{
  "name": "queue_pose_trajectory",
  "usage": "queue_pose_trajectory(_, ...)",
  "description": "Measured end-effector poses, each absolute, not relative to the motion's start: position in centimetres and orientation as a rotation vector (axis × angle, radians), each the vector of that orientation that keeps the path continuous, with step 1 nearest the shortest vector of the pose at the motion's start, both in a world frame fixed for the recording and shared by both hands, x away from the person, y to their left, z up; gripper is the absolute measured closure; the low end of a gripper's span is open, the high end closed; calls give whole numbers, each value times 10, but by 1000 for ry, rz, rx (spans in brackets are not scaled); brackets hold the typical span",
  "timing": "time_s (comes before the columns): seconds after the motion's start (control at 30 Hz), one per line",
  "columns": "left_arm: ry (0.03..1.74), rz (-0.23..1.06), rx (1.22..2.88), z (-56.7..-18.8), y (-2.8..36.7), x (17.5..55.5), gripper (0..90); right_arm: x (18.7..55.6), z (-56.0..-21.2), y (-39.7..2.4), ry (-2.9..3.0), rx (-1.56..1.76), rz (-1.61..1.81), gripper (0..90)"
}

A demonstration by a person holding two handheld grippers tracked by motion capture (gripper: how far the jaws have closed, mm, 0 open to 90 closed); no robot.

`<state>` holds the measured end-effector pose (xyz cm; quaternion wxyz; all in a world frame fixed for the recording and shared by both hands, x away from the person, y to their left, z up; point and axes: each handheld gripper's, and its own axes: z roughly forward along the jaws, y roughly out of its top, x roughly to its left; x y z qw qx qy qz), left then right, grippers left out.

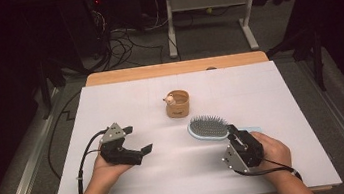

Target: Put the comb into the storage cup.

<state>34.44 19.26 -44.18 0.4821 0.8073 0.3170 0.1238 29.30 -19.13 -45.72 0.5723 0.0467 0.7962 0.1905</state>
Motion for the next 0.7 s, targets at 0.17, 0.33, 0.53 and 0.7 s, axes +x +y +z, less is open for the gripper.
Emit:
queue_pose_trajectory(0.17,762,317,1934,-446,194,341,28,294,-456,-191,1874,152,494,774)
queue_pose_trajectory(0.33,763,313,1875,-450,196,338,28,294,-452,-194,1878,214,547,774)
queue_pose_trajectory(0.53,734,305,1853,-452,194,334,27,293,-447,-196,1887,292,626,774)
queue_pose_trajectory(0.7,713,303,1824,-455,196,331,31,293,-445,-196,1911,344,710,775)
